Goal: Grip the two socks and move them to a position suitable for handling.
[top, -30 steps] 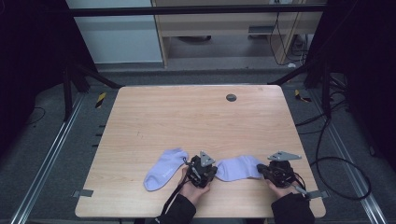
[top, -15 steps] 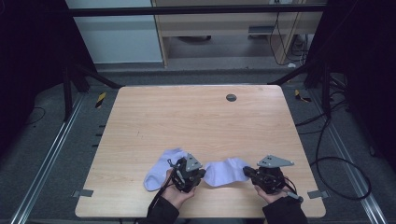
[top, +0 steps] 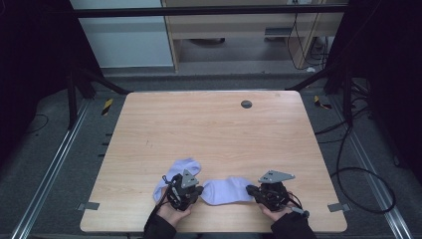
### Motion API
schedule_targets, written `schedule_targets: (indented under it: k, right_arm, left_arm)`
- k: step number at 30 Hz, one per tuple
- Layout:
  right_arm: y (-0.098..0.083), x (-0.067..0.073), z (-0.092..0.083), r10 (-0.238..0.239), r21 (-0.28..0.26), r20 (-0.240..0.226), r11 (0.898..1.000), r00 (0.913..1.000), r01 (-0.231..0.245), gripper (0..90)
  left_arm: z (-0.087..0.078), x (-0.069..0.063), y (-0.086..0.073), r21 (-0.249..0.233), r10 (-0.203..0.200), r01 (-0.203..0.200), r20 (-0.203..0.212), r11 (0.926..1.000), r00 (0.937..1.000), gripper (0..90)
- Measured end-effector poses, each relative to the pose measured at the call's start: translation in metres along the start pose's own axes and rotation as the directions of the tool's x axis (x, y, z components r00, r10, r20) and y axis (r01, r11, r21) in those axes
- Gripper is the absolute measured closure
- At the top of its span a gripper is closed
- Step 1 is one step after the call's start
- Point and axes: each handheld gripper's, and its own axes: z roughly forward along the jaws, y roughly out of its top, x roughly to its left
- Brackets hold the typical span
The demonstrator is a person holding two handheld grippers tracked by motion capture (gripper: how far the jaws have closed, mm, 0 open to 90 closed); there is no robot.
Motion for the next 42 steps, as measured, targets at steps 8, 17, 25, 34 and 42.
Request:
schedule_targets:
  k: [8, 17, 25, 34, 42]
  right_arm:
    - [-0.004, 0.002, 0.01, -0.004, 0.035, 0.014, 0.999, 0.9999, 0.004, 77.3]
    - [0.001, -0.003, 0.004, 0.027, -0.04, 0.034, 0.999, 0.9991, -0.026, 62.9]
    - [0.019, -0.002, 0.011, 0.025, -0.082, 0.045, 0.996, 0.9987, -0.021, 54.6]
    - [0.039, 0.009, 0.025, 0.011, -0.114, 0.034, 0.993, 0.9994, -0.007, 49.2]
    - [0.061, 0.028, 0.048, -0.005, -0.122, 0.003, 0.993, 1.0, 0.006, 47.0]
  left_arm:
    - [0.004, 0.002, -0.005, 0.003, -0.006, 0.006, -0.018, 1.0, 0.9998, 75.5]
    - [-0.021, 0.021, -0.006, -0.088, -0.061, 0.056, -0.053, 0.9946, 0.9967, 56.9]
    - [-0.04, 0.051, -0.016, -0.128, -0.132, 0.12, -0.093, 0.9845, 0.9868, 49.2]
    - [-0.063, 0.081, -0.038, -0.153, -0.206, 0.182, -0.156, 0.9713, 0.9661, 45.2]
    - [-0.082, 0.099, -0.063, -0.161, -0.27, 0.241, -0.186, 0.957, 0.9449, 45.2]
